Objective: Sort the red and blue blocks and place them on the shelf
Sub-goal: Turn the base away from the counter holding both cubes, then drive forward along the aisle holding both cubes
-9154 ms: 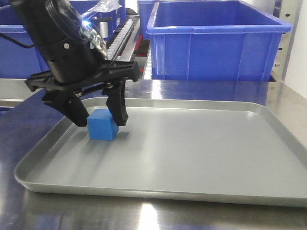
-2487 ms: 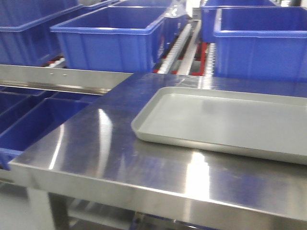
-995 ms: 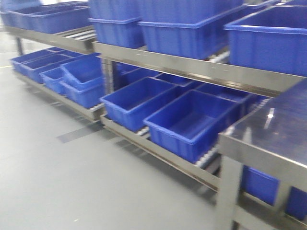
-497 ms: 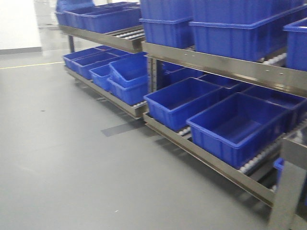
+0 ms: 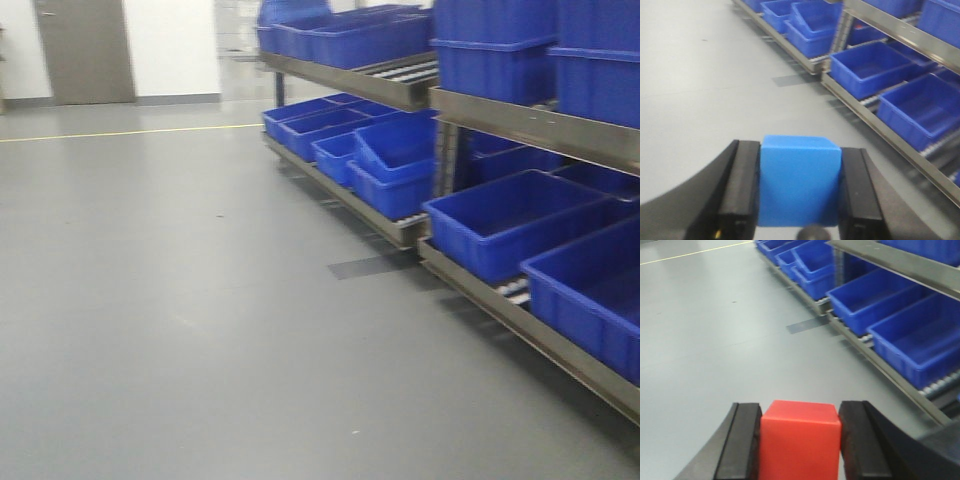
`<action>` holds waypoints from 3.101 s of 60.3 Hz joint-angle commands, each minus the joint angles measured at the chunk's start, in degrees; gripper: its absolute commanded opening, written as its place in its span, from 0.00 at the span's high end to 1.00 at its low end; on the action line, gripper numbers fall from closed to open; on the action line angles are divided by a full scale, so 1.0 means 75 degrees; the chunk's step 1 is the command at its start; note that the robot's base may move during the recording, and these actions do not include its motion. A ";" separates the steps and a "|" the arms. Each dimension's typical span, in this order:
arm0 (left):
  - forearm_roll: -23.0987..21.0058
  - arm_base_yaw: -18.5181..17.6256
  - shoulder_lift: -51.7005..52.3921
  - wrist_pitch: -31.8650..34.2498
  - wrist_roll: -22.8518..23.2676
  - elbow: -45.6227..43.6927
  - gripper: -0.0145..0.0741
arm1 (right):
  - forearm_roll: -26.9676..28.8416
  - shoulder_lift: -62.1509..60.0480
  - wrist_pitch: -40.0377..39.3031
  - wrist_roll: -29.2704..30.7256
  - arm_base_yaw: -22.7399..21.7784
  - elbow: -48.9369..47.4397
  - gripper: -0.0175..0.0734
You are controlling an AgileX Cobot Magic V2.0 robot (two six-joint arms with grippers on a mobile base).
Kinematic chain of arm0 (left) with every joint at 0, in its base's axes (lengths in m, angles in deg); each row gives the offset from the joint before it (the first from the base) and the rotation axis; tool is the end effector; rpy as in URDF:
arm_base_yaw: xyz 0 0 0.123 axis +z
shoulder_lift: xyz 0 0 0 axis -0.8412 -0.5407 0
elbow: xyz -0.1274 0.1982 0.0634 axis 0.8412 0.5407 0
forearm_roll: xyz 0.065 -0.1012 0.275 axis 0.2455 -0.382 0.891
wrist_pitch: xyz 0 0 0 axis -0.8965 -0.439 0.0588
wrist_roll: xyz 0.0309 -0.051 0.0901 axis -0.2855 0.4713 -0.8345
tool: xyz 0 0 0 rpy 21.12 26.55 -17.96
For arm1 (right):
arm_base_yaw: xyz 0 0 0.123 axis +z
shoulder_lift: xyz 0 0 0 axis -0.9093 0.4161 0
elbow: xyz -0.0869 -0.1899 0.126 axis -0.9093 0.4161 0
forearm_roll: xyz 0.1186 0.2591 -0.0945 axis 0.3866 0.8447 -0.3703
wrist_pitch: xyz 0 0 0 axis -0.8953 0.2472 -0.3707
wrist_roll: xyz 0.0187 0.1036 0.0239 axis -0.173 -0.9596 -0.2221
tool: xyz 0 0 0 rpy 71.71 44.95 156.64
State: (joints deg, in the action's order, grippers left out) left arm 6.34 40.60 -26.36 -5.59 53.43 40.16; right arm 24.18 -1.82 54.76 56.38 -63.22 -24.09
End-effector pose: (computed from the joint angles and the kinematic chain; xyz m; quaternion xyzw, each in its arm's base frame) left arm 0.2118 -0.0639 0.2545 0.0296 0.7959 -0.1543 0.5846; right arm 0.1898 0.0076 0.2570 0.0534 0.7821 0.0682 0.6170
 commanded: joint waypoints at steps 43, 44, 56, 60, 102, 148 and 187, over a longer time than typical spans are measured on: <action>0.0008 0.0007 -0.0011 0.0709 -0.0021 -0.0222 0.70 | -0.0088 0.0022 -0.0687 0.0010 -0.0061 -0.0216 0.75; 0.0008 0.0007 -0.0011 0.0709 -0.0021 -0.0222 0.70 | -0.0088 0.0022 -0.0687 0.0010 -0.0061 -0.0216 0.75; 0.0008 0.0007 -0.0011 0.0709 -0.0021 -0.0222 0.70 | -0.0088 0.0022 -0.0687 0.0010 -0.0061 -0.0216 0.75; 0.0008 0.0007 -0.0011 0.0709 -0.0021 -0.0222 0.70 | -0.0088 0.0022 -0.0687 0.0010 -0.0061 -0.0216 0.75; 0.0008 0.0007 -0.0011 0.0709 -0.0021 -0.0222 0.70 | -0.0088 0.0022 -0.0687 0.0010 -0.0061 -0.0216 0.75; 0.0008 0.0007 -0.0011 0.0709 -0.0021 -0.0222 0.70 | -0.0088 0.0022 -0.0687 0.0010 -0.0061 -0.0216 0.75; 0.0008 0.0007 -0.0011 0.0709 -0.0021 -0.0222 0.70 | -0.0088 0.0022 -0.0687 0.0010 -0.0061 -0.0216 0.75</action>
State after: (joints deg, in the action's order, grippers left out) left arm 6.34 40.69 -26.36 -5.59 53.43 40.16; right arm 24.18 -1.82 54.76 56.38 -63.22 -24.09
